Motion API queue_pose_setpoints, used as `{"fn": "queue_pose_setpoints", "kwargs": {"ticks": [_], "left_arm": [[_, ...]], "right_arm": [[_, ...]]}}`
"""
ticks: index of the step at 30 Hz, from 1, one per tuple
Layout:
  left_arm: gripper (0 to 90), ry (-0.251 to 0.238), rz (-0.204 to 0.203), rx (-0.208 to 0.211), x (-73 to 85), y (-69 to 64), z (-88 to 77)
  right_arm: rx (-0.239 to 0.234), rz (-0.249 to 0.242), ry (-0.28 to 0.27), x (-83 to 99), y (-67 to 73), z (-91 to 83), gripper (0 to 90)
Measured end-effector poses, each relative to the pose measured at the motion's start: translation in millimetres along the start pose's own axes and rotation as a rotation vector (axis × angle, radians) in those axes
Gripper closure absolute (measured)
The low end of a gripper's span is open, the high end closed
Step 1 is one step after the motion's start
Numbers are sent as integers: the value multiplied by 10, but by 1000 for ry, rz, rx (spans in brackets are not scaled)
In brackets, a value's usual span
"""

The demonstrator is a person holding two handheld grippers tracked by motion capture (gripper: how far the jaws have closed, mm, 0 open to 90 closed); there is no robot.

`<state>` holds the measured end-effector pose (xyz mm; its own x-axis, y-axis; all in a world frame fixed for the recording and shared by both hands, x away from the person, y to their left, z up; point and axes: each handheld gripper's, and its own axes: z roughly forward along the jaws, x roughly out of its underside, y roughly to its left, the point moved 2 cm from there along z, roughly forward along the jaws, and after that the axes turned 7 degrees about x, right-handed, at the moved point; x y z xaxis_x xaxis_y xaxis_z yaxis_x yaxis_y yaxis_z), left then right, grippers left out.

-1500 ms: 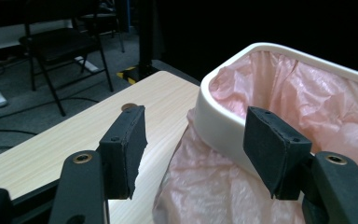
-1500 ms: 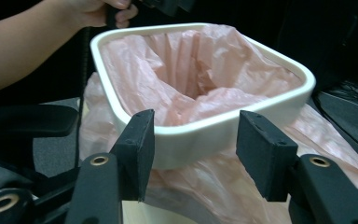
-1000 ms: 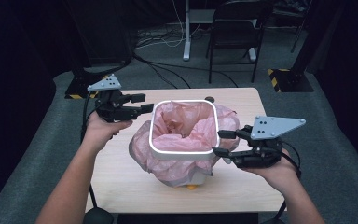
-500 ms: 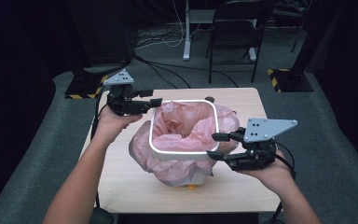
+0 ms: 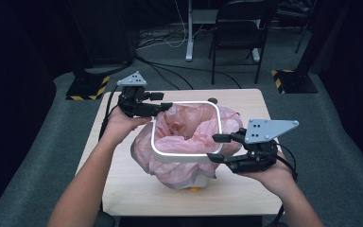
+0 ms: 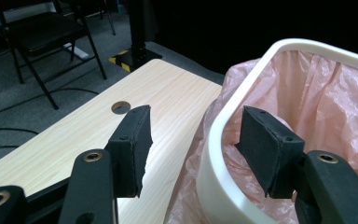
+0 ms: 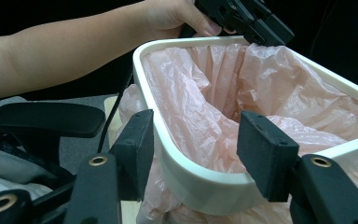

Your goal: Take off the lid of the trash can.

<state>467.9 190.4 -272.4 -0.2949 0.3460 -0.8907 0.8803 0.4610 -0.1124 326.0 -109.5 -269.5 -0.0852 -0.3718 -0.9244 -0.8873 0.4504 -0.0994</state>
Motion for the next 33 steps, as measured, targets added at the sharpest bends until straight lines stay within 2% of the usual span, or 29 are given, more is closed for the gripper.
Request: {"fn": "queue_pose_setpoints", "kwargs": {"ticks": [13,17,25,33], "left_arm": [[505,34,6,21,13,-4,46],[542,58,12,20,25,-6,56],[613,65,9,35,25,-17,65],[733,98,47,30,-12,-57,95]], "right_arm": [[-37,-22,23,-5,45,76,499],[-39,-30,25,-9,51,99,510],[-53,-23,31,-8,47,135,542],[-66,-28,53,-6,55,176,578]]}}
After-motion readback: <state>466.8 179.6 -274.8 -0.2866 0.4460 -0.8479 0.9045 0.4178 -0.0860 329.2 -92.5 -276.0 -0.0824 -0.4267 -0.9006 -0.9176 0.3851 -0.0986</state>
